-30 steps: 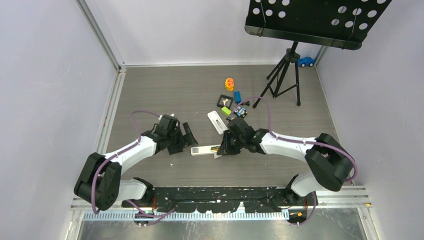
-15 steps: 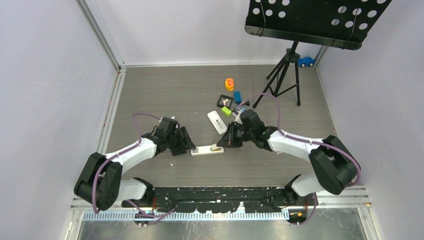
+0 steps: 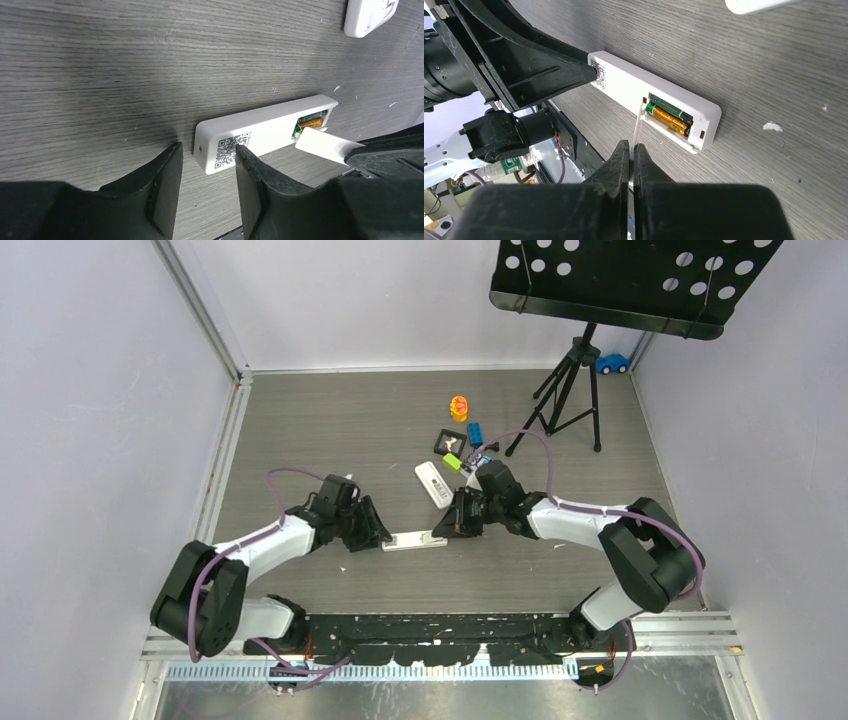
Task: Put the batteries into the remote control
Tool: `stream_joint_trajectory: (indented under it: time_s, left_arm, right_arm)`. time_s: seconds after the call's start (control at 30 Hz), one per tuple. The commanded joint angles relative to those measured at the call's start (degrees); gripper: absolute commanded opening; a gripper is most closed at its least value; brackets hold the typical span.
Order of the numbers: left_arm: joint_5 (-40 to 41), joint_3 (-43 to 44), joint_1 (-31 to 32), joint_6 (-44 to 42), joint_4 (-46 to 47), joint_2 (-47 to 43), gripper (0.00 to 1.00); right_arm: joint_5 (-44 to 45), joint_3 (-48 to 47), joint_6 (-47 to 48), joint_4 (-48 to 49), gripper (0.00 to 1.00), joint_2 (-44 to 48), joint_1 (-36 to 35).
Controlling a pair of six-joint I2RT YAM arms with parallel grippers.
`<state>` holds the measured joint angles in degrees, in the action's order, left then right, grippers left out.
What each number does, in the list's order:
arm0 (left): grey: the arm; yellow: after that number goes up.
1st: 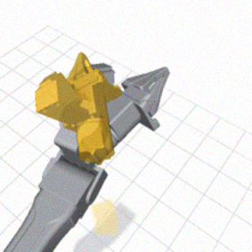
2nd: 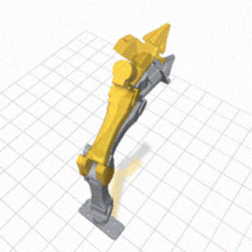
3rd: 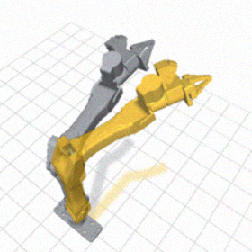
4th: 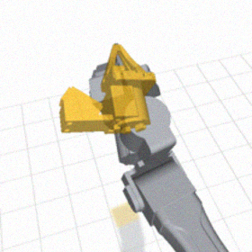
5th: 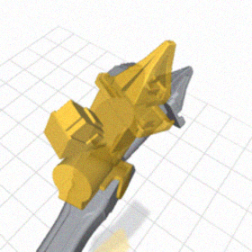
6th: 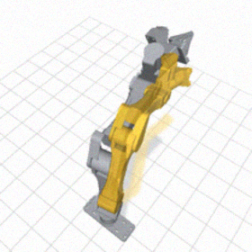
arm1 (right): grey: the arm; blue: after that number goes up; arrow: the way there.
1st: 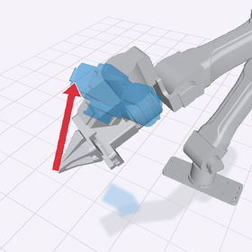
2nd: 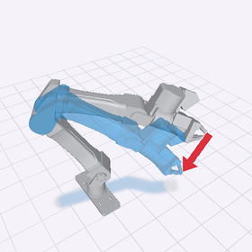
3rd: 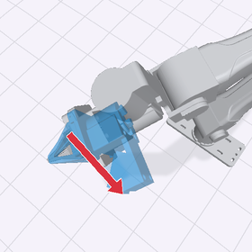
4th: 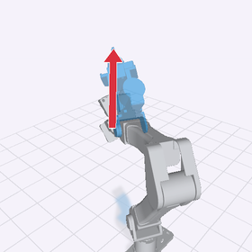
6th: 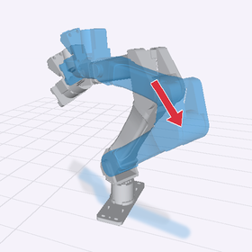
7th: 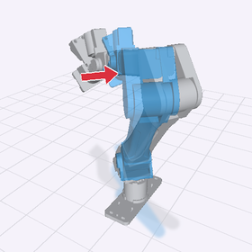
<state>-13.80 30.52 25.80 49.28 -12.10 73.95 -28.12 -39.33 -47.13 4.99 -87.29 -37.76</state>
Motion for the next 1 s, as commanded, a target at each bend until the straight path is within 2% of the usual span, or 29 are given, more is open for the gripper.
stream_joint_trajectory:
  time_s: [0.0, 0.3, 0.73, 0.97]
  left_arm:
    - [-1.60, 0.14, -0.23, -0.23, 3.10, 0.85, 0.44]
    - [-2.02, 0.40, -0.23, -0.37, 3.13, 0.97, 0.41]
    - [-4.22, 1.30, -0.23, -0.76, 4.05, 2.42, 0.36]
    - [-4.70, 1.72, -0.23, -0.76, 4.15, 3.18, 0.36]
  right_arm:
    - [-1.34, -1.89, 0.77, 3.69, 0.00, -1.38, 0.14]
    - [0.42, -2.09, 1.96, 4.43, 0.00, -3.07, 0.16]
    - [-1.29, -4.21, 5.20, -2.80, 0.01, -7.31, 0.18]
    - [2.03, -6.23, 6.20, -7.07, 0.24, -7.09, 0.23]
